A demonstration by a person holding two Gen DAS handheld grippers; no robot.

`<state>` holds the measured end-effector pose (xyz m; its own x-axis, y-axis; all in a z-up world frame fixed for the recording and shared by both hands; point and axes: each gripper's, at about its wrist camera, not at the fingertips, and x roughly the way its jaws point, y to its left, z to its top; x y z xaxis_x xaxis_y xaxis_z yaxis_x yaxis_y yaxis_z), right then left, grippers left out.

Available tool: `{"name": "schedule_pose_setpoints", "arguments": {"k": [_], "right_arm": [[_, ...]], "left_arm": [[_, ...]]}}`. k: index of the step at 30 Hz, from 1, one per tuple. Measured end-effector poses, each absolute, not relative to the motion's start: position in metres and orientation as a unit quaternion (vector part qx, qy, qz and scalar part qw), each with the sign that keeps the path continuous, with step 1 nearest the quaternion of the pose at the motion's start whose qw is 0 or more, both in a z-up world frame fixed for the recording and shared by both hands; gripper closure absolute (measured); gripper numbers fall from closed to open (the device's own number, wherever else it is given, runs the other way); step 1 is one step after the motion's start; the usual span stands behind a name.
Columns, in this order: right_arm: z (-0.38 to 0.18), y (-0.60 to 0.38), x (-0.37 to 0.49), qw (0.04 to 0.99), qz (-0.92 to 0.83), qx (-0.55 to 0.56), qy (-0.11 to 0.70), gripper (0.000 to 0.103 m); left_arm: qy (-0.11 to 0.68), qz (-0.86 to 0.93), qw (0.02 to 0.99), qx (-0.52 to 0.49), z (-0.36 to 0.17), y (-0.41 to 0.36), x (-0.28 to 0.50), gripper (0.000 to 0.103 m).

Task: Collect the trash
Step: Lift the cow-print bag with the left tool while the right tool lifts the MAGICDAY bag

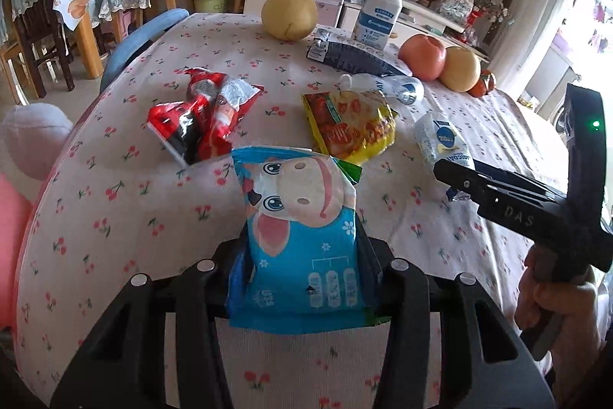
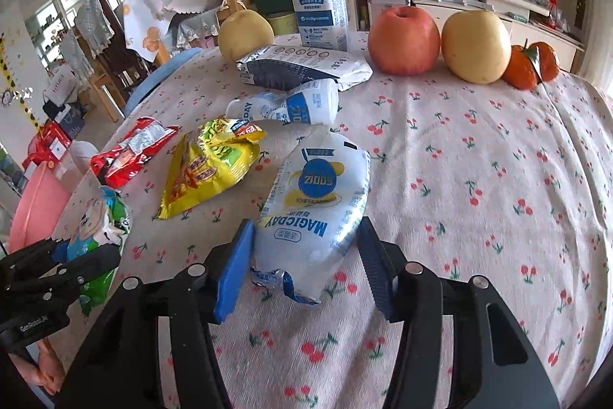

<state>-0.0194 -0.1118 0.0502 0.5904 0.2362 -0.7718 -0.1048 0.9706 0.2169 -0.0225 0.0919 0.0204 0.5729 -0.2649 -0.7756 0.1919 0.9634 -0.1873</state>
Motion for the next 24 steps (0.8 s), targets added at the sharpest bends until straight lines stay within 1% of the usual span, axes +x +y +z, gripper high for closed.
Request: {"name": "schedule_pose_setpoints", "arguments": {"k": [11,24], "right_arm": [[0.064,-0.109,-0.056,0.893,0.112,0.092,0.427,0.048],[0.08,-0.079,-0.094,0.89,0.155,0.118,0.413,0.048]], "left_arm": [[0.425,-0.146,0.891,-0.057,0.032,0.122,-0.06,0.055],[0.39,-0.142,0.908,-0.053,0.05,0.167,-0.101,0.055]]}}
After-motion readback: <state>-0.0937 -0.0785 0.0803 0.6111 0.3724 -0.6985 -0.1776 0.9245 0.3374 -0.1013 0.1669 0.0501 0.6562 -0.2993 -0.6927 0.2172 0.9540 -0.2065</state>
